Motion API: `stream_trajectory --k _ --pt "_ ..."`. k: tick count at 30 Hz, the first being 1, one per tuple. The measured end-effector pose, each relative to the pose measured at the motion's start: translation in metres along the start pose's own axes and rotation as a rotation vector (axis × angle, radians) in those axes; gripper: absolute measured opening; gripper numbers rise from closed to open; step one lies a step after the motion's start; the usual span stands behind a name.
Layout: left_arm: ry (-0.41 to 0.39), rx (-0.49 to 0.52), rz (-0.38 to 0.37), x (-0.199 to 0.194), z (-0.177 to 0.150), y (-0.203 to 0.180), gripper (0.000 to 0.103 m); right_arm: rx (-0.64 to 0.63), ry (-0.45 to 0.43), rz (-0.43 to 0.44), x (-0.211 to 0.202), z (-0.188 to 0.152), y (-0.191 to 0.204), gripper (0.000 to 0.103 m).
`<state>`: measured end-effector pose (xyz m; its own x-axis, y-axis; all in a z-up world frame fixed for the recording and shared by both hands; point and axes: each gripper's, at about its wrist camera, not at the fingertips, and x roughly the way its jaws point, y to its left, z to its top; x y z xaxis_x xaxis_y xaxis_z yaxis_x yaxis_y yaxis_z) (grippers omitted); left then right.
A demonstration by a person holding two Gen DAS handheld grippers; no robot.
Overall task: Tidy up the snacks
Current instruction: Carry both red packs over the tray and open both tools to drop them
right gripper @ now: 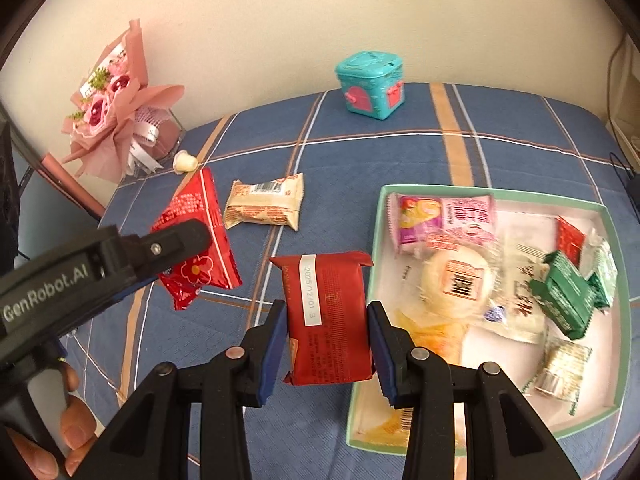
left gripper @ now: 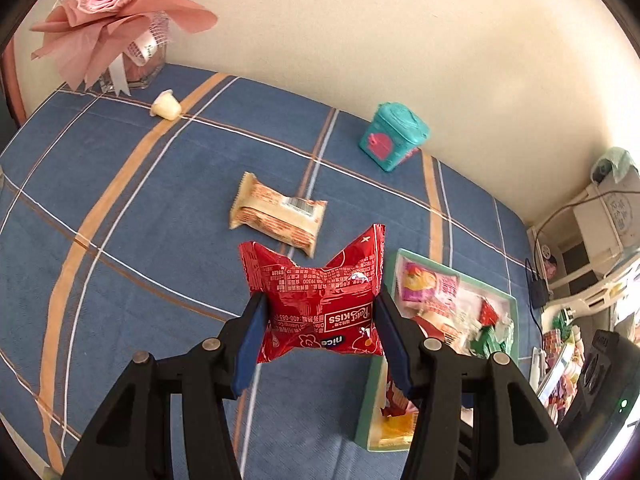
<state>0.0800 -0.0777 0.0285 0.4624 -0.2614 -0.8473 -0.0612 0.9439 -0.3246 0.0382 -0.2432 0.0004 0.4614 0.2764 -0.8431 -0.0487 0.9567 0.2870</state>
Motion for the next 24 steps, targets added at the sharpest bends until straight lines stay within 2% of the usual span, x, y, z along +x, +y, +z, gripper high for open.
stream_trajectory --k 9,24 --pt "0.008 0.106 -0.018 -0.001 -0.014 -0.039 0.056 0.079 -0.021 -0.05 -0.022 0.002 -0.049 0.043" --pt "0.083 0.297 -0.114 0.011 -0.052 -0.119 0.057 0.371 -0.087 -0.132 -0.062 -0.007 -0.168 0.043"
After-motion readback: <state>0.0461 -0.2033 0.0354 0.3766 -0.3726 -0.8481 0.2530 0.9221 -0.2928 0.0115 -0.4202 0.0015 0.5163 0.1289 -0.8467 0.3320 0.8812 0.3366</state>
